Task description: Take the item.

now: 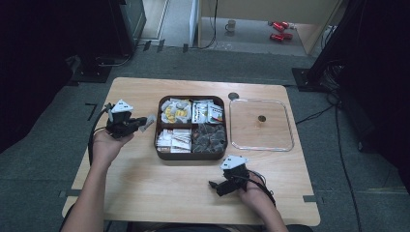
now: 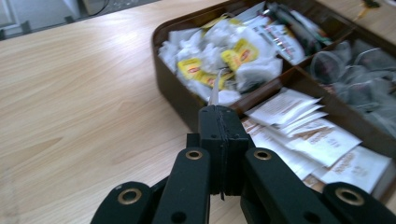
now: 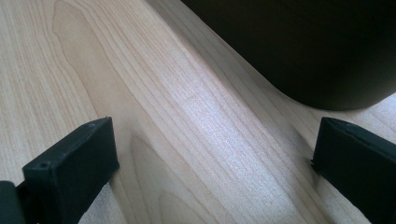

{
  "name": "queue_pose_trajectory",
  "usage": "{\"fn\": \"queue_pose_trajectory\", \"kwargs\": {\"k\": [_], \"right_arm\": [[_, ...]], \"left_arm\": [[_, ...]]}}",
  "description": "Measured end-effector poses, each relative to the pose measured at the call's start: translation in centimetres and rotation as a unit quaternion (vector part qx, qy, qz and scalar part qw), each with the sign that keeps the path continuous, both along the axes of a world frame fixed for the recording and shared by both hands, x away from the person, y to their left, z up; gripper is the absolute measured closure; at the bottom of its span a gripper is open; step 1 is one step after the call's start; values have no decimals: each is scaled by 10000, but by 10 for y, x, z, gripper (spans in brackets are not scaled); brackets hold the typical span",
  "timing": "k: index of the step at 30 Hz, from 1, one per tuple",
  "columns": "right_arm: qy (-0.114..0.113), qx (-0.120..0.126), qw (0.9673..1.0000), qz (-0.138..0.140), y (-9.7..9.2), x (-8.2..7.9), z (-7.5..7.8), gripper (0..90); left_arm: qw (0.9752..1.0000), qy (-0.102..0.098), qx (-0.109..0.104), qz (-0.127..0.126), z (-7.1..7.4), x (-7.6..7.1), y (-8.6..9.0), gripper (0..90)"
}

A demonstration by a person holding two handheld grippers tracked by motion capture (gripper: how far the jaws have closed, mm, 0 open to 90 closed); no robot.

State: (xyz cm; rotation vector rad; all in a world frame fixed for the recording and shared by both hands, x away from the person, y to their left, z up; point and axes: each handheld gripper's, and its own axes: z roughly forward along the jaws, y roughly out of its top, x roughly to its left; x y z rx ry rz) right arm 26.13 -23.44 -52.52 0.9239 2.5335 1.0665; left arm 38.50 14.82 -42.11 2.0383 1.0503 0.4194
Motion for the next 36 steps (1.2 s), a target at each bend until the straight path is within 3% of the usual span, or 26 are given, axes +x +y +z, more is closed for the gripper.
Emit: {"fn": "queue_pose_trajectory", "kwargs": {"k": [3,8,12,15,19,23,28,36], "right_arm": [[3,1,10000,1,0,0,0,0],[0,0,10000,8,0,0,0,0],[0,5,10000,13,0,0,0,0],[0,4,10000,20,0,0,0,0],[0,7,10000,21,0,0,0,0],[-2,11,10000,17,0,0,0,0],[-1,9,10000,18,0,0,0,0],[0,8,10000,18,0,0,0,0]], "left_arm": [[9997,37,208,123,-8,3,4,900],[9989,146,326,304,-21,10,12,900],[9986,91,294,434,-29,16,19,900],[9982,209,226,505,-41,24,21,900],[9979,402,188,462,-50,29,21,900],[9980,598,-90,171,-58,29,17,900],[9969,765,203,-8,-66,28,9,892],[9956,933,58,28,-79,34,11,838]]}}
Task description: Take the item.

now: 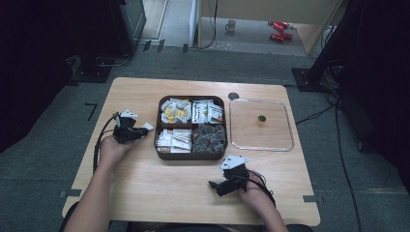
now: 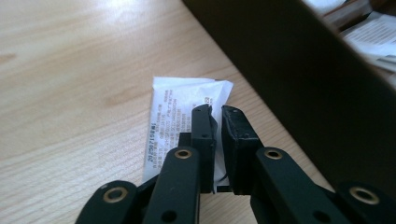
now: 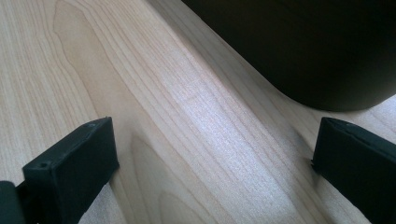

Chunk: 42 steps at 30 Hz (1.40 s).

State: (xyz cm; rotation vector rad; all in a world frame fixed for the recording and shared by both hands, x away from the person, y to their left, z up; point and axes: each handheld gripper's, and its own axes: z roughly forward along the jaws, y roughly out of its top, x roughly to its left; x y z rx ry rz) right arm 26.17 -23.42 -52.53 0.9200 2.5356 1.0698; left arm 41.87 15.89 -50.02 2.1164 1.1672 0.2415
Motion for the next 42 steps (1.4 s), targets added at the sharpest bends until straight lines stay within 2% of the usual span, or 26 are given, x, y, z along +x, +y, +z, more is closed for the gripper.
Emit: {"fn": "queue_pose_trajectory", "kwargs": {"k": [3,4,5,8,10,11,21,23,26,31,42], "right_arm": [[0,1,10000,1,0,0,0,0],[0,1,10000,1,0,0,0,0],[-2,0,10000,3,0,0,0,0],[0,1,10000,1,0,0,0,0],[-1,-1,10000,0,0,0,0,0],[-1,0,10000,1,0,0,0,0],[-3,2,10000,1,0,0,0,0],[0,2,10000,-1,0,0,0,0],[-1,2,10000,2,0,0,0,0],[3,-2,10000,22,0,0,0,0],[1,-4,10000,24,0,0,0,0]], "left_arm": [[9999,-29,-110,121,0,1,3,814],[9999,-29,-110,121,0,1,3,798],[9999,-39,-14,111,0,1,3,781],[9999,-47,9,95,-1,0,3,746],[9999,-56,-17,110,1,-1,4,715],[9999,-75,-99,114,2,-2,4,698],[9994,-283,-172,107,13,-11,10,602],[9994,-346,-37,68,14,-16,13,590],[9993,-365,-46,84,15,-20,16,580],[9982,-543,-158,187,20,-29,24,538],[9976,-609,-156,289,21,-47,36,475]]}}
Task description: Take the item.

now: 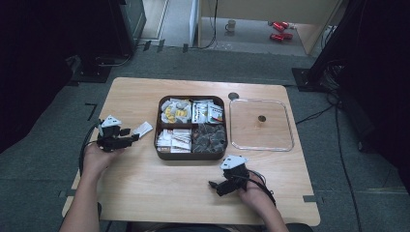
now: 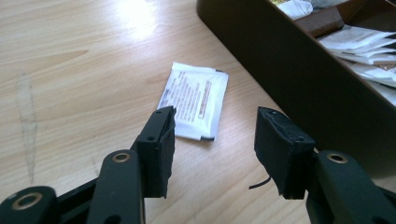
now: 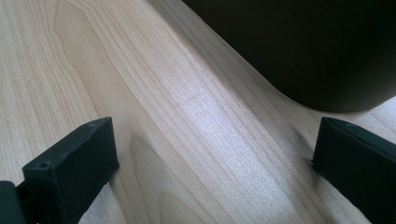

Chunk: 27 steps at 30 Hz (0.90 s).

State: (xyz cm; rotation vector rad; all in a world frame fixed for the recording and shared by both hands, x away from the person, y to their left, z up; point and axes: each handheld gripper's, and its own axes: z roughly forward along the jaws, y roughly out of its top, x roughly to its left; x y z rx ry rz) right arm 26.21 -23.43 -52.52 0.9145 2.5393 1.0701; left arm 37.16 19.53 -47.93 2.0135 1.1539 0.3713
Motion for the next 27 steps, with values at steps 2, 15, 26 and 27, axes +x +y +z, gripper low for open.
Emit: {"fn": "queue_pose_trajectory", "kwargs": {"k": [2,15,26,27], "right_arm": [[2,1,10000,-1,0,0,0,0],[16,7,10000,35,0,1,0,0],[2,4,10000,79,0,2,0,0],[1,3,10000,80,0,2,0,0]], "left_arm": [[10000,13,17,21,0,-2,2,470],[9992,137,261,264,-9,-19,31,422],[9983,199,366,404,-22,-17,46,408],[9982,216,373,423,-23,-16,47,407]]}}
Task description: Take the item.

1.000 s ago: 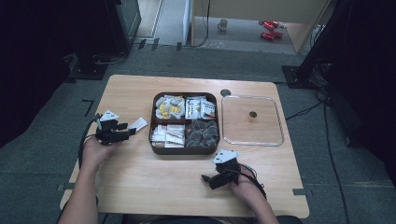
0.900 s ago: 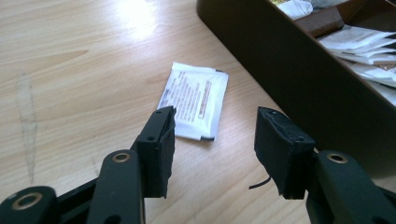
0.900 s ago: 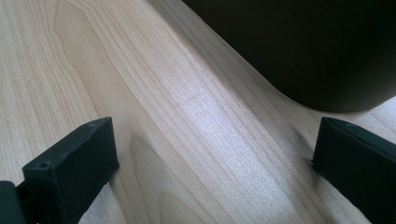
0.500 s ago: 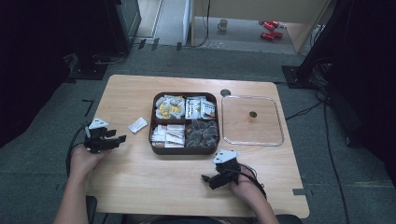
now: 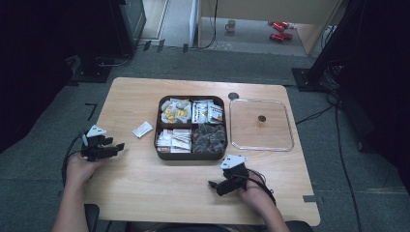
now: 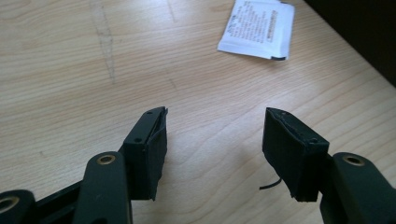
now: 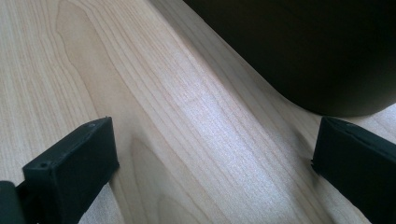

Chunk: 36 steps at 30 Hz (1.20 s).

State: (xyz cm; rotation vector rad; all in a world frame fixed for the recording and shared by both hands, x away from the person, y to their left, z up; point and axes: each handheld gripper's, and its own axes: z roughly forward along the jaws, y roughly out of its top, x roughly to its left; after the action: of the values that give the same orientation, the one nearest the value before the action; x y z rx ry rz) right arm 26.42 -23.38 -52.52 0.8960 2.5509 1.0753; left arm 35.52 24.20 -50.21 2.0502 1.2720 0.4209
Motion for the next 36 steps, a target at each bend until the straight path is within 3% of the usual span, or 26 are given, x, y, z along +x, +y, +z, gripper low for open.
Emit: {"fn": "queue_pose_trajectory", "kwargs": {"k": [7,14,21,31,36], "right_arm": [[0,0,10000,0,0,0,0,0],[-3,-2,10000,1,0,0,0,0],[-4,-1,10000,1,0,0,0,0],[9,0,10000,-44,0,-1,0,0],[9,2,10000,-60,0,-1,0,0]], "left_arm": [[10000,-42,3,2,-5,2,3,385],[9988,-470,147,-75,-14,2,0,267],[9988,-454,181,-61,-15,2,-3,210],[9982,-353,261,418,-15,4,-9,119],[9977,-346,267,516,-15,4,-11,105]]}}
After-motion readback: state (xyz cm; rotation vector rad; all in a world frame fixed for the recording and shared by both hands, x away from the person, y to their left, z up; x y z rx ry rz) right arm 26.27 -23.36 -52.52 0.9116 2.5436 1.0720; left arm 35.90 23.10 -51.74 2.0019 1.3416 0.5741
